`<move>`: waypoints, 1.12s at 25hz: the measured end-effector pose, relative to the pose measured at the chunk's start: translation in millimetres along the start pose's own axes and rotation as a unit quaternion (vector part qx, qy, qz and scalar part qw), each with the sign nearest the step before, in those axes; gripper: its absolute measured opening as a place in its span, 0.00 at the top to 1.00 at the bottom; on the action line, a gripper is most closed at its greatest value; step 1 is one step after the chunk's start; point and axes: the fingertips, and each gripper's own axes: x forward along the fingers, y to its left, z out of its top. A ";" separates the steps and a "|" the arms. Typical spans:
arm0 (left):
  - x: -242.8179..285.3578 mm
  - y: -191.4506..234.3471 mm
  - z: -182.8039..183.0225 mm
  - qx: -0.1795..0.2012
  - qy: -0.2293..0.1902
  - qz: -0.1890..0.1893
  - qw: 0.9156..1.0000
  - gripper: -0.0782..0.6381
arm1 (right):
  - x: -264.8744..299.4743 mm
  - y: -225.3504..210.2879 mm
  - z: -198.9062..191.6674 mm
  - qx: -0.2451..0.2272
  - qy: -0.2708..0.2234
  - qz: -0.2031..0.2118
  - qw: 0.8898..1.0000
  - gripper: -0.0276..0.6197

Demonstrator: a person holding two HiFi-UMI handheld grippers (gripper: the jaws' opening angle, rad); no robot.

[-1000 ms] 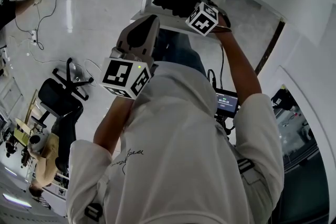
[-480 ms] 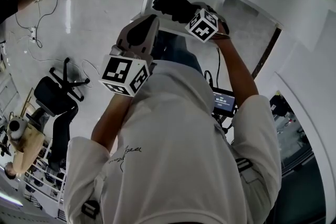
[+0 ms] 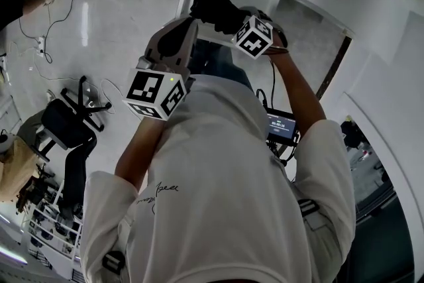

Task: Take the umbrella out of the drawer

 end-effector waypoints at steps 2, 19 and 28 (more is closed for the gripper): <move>-1.1 0.6 0.3 0.000 -0.001 0.000 1.000 0.87 | -2.4 1.9 1.0 -0.004 0.001 -0.002 1.000 0.57; -11.2 -0.2 16.8 0.014 -0.032 -0.005 0.999 0.87 | -39.5 9.8 12.1 0.001 -0.022 -0.022 1.000 0.57; -14.9 -3.1 24.6 0.020 -0.037 -0.008 0.999 0.87 | -61.2 10.3 15.5 0.024 -0.040 -0.032 0.998 0.57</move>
